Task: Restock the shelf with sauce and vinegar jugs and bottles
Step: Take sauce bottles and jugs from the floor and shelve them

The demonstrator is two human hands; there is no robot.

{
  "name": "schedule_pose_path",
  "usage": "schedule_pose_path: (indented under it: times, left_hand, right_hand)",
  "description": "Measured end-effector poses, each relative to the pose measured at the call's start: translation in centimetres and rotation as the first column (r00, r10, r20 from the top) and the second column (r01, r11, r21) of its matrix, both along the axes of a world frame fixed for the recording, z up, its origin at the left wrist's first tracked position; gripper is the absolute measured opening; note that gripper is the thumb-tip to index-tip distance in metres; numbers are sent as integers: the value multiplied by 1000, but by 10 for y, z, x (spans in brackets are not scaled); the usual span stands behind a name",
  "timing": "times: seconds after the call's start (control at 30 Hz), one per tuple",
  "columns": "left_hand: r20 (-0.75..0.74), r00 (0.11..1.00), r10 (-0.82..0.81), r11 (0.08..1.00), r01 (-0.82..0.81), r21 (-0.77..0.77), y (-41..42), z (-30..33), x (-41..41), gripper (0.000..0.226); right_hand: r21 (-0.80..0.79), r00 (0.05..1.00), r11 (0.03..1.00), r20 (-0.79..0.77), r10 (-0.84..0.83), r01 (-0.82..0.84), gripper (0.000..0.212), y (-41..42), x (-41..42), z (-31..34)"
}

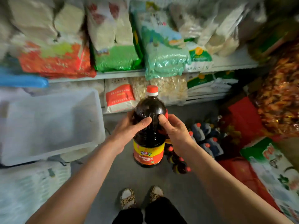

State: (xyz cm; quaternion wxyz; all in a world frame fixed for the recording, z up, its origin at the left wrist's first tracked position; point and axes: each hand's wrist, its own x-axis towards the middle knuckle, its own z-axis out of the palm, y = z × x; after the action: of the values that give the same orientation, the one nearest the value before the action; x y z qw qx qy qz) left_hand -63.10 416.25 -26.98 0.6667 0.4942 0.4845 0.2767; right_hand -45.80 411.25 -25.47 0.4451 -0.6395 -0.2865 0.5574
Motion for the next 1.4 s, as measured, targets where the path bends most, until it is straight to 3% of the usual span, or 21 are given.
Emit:
schedule_pose_path:
  times: [0.13,0.23,0.33,0.53,0.7,0.77,0.83,0.97,1.1,1.27,1.4]
  left_hand:
    - [-32,999,-17,978,24,208,33,110,-3,81]
    - [-57,998,-10,945,28,327,59,173,0,87]
    - [-46,999,19,909,1,416,85,222,9,86]
    - [13,999,29,863,-32,504,146,290,45,47]
    - [65,997,45,790,-75,609,212,340,93,79]
    - [77,996,37,769,-78,634,240,360,114,79]
    - [68,997,47,762,-80,642,269,375,132,69]
    - [80,995,62,753,-99,651,326,388,167,72]
    - [56,994,94,742,-107,662,375,396,194,76]
    - [-57,986,159,724,-77,686,415,389,205,80]
    - [-149,968,203,719,-44,694,435,383,209,82]
  right_hand:
    - [123,999,992,-26,-24,27,22,26,-3,100]
    - [195,998,979,-3,-55,54,33,50,0,162]
    - [262,999,965,17,-32,26,26,76,11,212]
    - [365,999,930,12,32,-35,32,140,51,282]
    - [462,995,883,-10,100,-85,31,211,101,328]
    - [491,994,866,2,111,-98,38,241,122,345]
    - [492,993,863,30,116,-116,51,271,142,360]
    - [521,988,840,63,142,-154,56,329,177,375]
    - [543,981,818,84,173,-191,49,383,206,376]
    - [543,969,802,135,209,-249,50,428,224,366]
    - [520,966,814,151,211,-259,62,455,233,354]
